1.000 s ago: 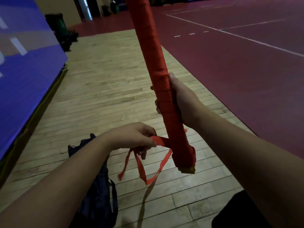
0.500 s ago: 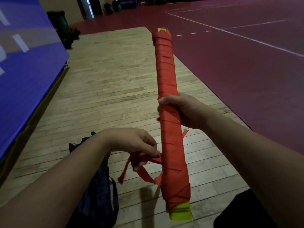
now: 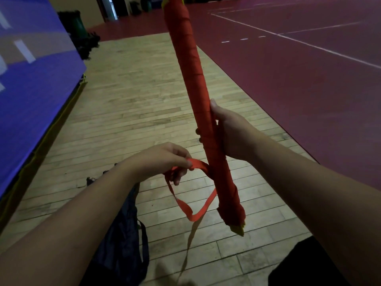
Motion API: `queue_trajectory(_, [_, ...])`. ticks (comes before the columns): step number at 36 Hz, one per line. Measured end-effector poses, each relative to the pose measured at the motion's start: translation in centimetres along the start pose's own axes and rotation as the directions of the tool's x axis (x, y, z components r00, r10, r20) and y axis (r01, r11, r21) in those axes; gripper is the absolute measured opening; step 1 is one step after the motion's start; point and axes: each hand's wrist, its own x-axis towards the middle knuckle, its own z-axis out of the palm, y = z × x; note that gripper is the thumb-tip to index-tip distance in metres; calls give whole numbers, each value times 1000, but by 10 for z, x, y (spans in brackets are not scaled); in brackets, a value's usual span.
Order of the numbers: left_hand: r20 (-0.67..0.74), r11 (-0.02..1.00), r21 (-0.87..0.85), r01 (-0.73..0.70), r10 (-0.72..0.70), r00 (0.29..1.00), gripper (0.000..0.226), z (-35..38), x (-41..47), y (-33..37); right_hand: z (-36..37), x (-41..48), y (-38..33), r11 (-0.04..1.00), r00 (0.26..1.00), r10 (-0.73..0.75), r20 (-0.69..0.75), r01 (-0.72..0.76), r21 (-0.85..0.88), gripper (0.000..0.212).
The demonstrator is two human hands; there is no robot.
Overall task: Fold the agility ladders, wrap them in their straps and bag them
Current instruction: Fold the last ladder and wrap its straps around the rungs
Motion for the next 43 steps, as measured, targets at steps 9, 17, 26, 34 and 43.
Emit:
queue_trajectory(9, [70,996,-49,-70,73,995,17,8,-3,0,6,-3,3,991,983,-135,126,134,17,12])
queue_trajectory(17, [70,992,118,38,-46,996,14,11,-4,3,2,2,9,985,984,-174,41,174,19,23])
queue_trajectory(26, [-68,973,227,-26,43,997,21,15,-1,2,4,8,4,987,995,-44,-92,57,149,60])
queue_trajectory(34, [-47,997,12,-77,77,996,17,26,0,6,11,1,-1,992,995,-96,36,93,83,36])
queue_trajectory(43, [82,1000,-27,1,1,997,20,33,2,7,11,-3,5,986,994,-91,65,81,144,20])
